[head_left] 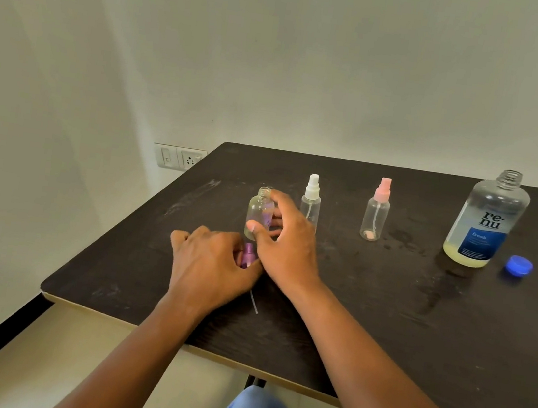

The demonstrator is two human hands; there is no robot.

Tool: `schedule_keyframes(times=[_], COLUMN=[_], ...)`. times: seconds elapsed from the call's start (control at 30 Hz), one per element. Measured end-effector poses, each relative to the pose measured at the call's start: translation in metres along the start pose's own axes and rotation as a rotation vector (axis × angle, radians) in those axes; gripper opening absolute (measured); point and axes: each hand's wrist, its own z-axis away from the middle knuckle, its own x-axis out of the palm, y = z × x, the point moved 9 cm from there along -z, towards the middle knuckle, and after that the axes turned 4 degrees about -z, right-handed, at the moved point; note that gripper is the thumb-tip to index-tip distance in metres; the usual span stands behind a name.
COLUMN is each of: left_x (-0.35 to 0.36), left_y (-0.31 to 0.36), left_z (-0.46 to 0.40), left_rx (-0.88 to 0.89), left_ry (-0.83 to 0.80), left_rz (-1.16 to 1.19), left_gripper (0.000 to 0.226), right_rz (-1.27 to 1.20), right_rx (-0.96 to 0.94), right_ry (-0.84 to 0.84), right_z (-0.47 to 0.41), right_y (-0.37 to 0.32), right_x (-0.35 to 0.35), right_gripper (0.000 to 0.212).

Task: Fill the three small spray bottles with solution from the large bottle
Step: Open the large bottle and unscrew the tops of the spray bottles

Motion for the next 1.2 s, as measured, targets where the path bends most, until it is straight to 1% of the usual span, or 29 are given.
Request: schedule_keyframes(times=[0.23, 0.33, 0.47, 0.6, 0.8, 1.03, 1.13, 1.2], left_x=[0.002, 0.003, 0.004, 0.005, 0.005, 0.0, -0.005, -0.011], left_y=[-0.001, -0.002, -0.006, -0.007, -0.008, -0.01, -0.01, -0.012], left_z=[-0.001, -0.001, -0.001, -0.002, -0.001, -0.001, 0.0, 0.0], left_rx=[-0.01, -0.022, -0.048, -0.057, -0.069, -0.119, -0.143, -0.168], left_ry=[-0.009, -0.016, -0.034, -0.032, -0.055, -0.057, -0.059, -0.021], left_rz=[-0.001, 0.058, 0.134, 0.142, 0.169, 0.237, 0.3, 0.366], left_gripper=[0.039, 0.039, 0.04, 0.036, 0.032, 0.035, 0.036, 0.042], right_rz=[0.023, 0.02, 0.02, 0.036, 0.023, -0.005, 0.032, 0.08], right_rx=[0.024, 0.027, 0.026, 0.029, 0.06, 0.056, 0.002, -0.068], right_ry=[-0.102, -0.115, -0.095, -0.091, -0.095, -0.064, -0.023, 0.011], right_z=[0.001, 0.001, 0.001, 0.002, 0.003, 0.004, 0.004, 0.005], right_y=[0.004, 0.006, 0.006, 0.007, 0.01, 0.01, 0.003, -0.006], right_x=[0.008, 0.009, 0.008, 0.008, 0.008, 0.002, -0.003, -0.008], right_gripper=[0.057, 0.057, 0.056, 0.055, 0.059, 0.06, 0.059, 0.057])
